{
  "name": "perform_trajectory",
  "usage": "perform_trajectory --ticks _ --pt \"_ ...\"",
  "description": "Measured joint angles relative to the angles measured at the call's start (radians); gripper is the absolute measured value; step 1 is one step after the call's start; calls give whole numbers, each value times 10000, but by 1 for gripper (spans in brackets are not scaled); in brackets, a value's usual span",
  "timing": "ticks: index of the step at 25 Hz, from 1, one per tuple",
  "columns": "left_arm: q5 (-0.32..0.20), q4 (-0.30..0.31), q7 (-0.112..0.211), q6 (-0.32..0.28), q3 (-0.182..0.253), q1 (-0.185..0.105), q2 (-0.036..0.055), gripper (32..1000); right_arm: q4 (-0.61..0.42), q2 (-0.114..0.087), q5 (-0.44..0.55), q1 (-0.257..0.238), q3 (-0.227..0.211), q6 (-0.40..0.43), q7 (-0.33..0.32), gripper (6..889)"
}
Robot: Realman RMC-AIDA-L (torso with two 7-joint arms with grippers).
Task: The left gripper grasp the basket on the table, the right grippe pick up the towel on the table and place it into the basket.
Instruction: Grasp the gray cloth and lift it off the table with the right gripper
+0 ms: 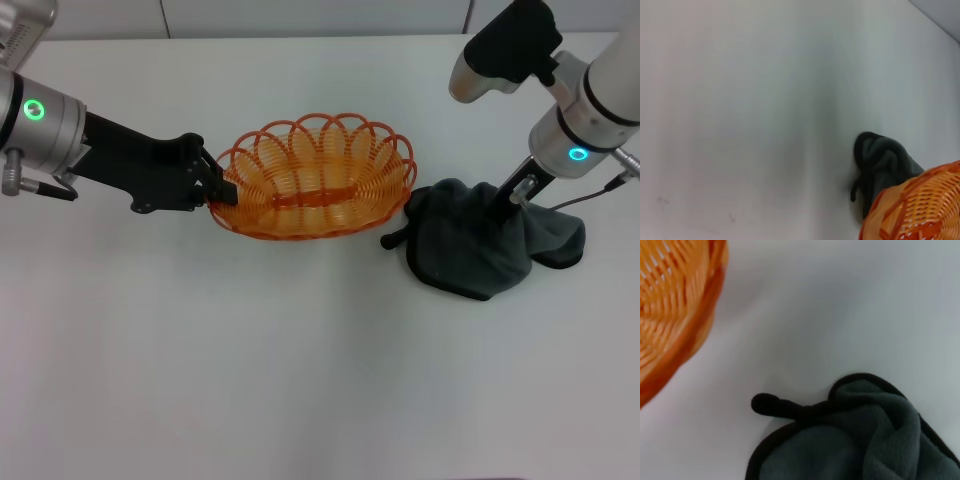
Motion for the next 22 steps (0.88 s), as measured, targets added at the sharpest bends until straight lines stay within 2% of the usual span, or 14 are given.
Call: perform_trajectory --ticks 1,7,22 --pt "0 0 0 0 0 0 1 98 -1 0 4 -5 12 1 -6 232" --pt "0 0 1 0 11 0 6 98 -52 -3 19 -16 61 -40 -72 83" --pt "0 -29 12 -29 15 134 22 98 -76 -31 102 -10 78 -166 -203 80"
